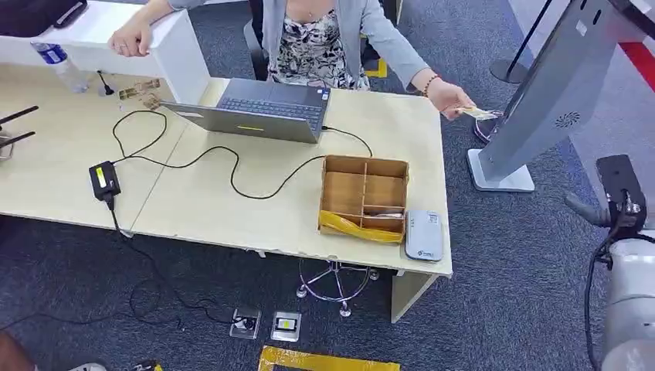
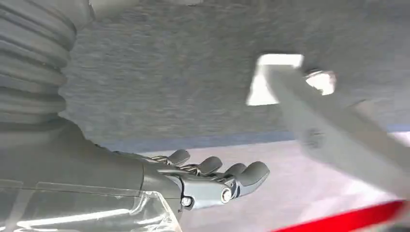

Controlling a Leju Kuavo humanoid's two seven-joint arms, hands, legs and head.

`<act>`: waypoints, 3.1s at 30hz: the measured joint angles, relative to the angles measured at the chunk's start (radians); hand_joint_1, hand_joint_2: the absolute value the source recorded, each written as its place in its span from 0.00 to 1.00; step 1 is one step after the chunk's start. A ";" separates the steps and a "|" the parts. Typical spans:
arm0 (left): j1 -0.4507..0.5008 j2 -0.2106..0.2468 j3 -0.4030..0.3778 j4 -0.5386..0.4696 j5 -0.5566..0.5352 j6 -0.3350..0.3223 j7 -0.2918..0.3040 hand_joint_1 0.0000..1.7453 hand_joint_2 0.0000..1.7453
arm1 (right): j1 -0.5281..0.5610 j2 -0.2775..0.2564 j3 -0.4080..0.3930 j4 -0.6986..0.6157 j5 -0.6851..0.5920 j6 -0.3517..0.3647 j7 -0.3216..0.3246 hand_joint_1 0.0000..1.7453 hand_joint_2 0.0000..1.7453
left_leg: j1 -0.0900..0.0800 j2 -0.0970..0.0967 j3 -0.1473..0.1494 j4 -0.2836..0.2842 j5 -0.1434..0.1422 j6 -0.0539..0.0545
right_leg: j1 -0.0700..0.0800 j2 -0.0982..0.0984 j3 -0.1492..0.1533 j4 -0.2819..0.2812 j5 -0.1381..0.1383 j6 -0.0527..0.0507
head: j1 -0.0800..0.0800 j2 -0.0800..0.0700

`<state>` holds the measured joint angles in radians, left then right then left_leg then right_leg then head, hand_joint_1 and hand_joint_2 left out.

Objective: Pass the card to the sensor for recognition and then transmit it.

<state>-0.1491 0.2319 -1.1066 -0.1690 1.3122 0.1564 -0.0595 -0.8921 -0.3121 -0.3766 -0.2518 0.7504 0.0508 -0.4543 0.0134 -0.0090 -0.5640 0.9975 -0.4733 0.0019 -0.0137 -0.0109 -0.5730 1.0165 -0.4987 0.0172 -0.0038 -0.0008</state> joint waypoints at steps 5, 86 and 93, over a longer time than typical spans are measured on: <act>-0.005 0.000 -0.007 0.000 0.000 -0.003 0.000 0.00 0.00 | -0.006 0.099 0.111 -0.012 -0.006 -0.040 -0.012 0.00 1.00 | 0.000 0.001 0.001 0.000 0.000 0.000 | 0.000 0.001 0.000 0.000 0.000 0.000 | 0.000 0.000; -0.016 0.035 -0.105 0.000 -0.063 -0.038 -0.013 0.00 0.00 | 0.126 0.159 0.683 -0.176 -0.168 -0.518 0.060 1.00 1.00 | 0.000 0.006 0.002 0.000 -0.001 -0.001 | 0.000 0.006 -0.002 -0.001 0.000 -0.001 | 0.000 0.000; -0.016 0.035 -0.106 0.000 -0.063 -0.033 -0.006 0.00 0.00 | 0.203 0.159 0.731 -0.176 -0.124 -0.519 0.051 1.00 1.00 | 0.000 0.005 0.001 0.000 -0.001 -0.001 | 0.000 0.006 -0.002 -0.001 0.000 -0.001 | 0.000 0.000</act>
<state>-0.1655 0.2670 -1.2127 -0.1690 1.2493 0.1236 -0.0656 -0.6890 -0.1534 0.3540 -0.4280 0.6259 -0.4684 -0.4032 0.0136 -0.0035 -0.5626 0.9977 -0.4746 0.0007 -0.0133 -0.0047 -0.5754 1.0156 -0.4991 0.0167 -0.0034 -0.0008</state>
